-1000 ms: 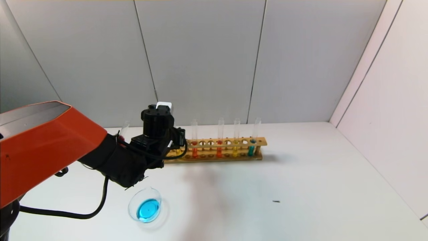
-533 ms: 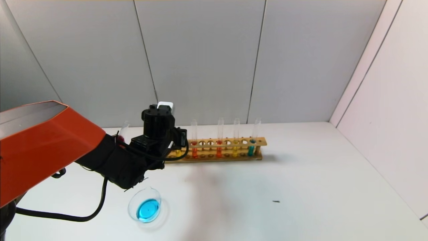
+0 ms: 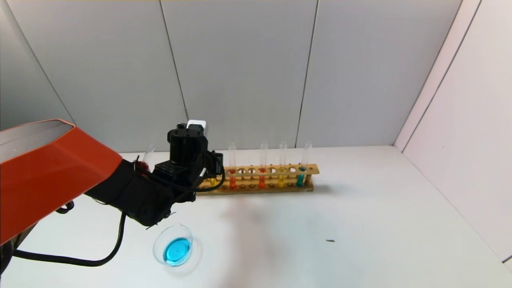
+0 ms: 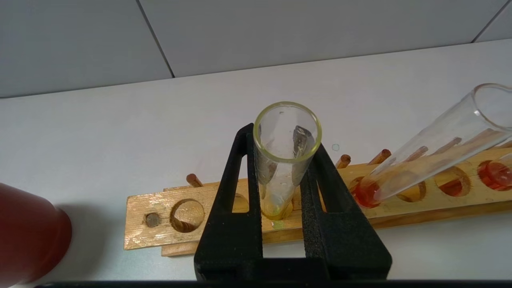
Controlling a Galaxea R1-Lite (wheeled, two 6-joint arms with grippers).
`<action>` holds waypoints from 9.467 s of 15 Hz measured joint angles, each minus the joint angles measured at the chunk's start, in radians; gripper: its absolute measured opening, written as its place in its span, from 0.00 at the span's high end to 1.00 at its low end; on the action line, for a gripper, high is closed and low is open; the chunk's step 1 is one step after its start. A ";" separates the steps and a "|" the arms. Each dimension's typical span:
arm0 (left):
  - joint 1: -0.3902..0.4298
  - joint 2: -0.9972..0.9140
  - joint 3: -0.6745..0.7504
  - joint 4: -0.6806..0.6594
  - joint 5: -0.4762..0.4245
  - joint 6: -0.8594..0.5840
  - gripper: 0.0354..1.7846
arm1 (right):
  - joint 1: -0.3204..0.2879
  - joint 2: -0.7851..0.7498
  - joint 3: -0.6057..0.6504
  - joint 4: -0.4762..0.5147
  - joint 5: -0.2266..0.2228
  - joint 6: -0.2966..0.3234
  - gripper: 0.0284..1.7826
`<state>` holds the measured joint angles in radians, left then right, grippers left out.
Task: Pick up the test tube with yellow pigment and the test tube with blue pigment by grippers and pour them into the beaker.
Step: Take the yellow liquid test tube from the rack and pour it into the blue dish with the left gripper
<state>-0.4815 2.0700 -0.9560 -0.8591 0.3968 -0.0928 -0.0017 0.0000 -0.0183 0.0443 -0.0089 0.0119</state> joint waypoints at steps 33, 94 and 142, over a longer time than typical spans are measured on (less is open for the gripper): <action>-0.001 -0.311 -0.160 0.400 0.029 0.100 0.84 | 0.000 0.000 0.000 0.000 0.000 0.000 0.05; -0.114 -0.364 0.310 1.004 0.137 0.701 0.84 | 0.000 0.000 0.000 0.000 0.000 0.000 0.05; -0.126 -0.006 -0.283 1.783 0.317 0.680 0.84 | 0.000 0.000 0.000 0.000 0.000 0.000 0.05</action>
<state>-0.6079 2.0638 -1.2391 0.9236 0.7138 0.5868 -0.0017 0.0000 -0.0183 0.0443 -0.0091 0.0123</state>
